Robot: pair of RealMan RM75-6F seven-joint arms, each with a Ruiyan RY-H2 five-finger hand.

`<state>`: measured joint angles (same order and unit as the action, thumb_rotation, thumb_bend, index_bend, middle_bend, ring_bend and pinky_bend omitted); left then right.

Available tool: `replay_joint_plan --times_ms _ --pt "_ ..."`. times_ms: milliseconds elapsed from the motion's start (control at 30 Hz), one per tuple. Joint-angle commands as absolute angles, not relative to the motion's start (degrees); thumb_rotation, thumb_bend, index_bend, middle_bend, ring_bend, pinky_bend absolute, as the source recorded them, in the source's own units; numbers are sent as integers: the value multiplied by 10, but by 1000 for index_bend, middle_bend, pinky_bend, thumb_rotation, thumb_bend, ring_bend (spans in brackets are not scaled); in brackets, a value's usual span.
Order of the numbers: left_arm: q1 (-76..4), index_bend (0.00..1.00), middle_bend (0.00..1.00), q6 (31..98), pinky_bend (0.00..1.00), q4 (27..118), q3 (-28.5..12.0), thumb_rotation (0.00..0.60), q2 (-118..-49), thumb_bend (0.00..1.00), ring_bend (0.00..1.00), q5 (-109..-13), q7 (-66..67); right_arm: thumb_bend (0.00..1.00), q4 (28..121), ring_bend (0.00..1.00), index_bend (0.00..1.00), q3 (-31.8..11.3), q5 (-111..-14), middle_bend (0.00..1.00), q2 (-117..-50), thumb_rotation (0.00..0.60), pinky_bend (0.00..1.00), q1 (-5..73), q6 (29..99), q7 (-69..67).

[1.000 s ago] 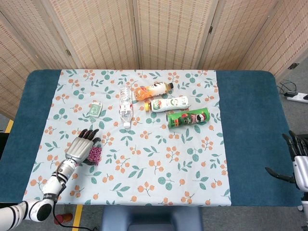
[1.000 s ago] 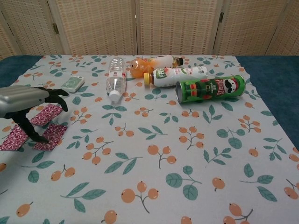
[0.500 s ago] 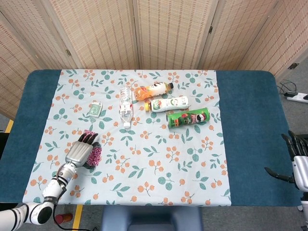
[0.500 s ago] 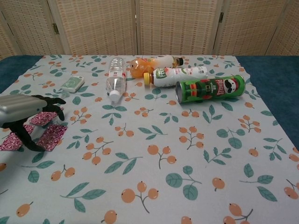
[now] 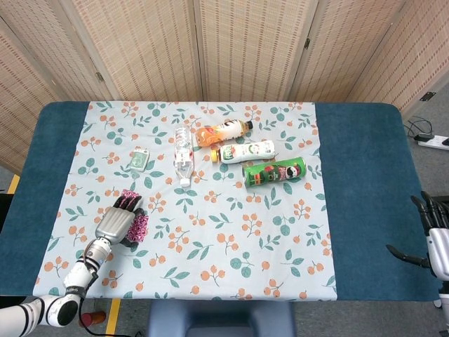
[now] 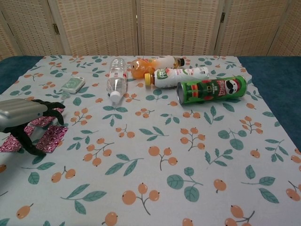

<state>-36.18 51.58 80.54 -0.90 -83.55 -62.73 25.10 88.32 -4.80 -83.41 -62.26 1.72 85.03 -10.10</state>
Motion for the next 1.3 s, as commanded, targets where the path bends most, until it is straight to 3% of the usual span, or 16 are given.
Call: replay_joint_plan --times_ms 33,433,733,1300 --pt "-363 273 25 511 0 802 -10 521 -836 146 0 -622 253 157 882 0 0 -48 -834 0 -623 471 0 17 850 -102" --pt "-366 311 25 497 0 797 -13 518 -836 169 0 -613 243 157 883 0 0 -47 -835 0 -623 471 0 19 847 -101" --pt "-364 356 25 506 0 804 -13 593 -833 173 0 -626 238 157 883 0 0 -48 -835 0 -623 471 0 18 849 -101" --pt "-327 349 25 573 0 873 -5 595 -763 174 0 -660 227 158 882 0 0 -49 -840 0 -624 469 0 23 848 -104"
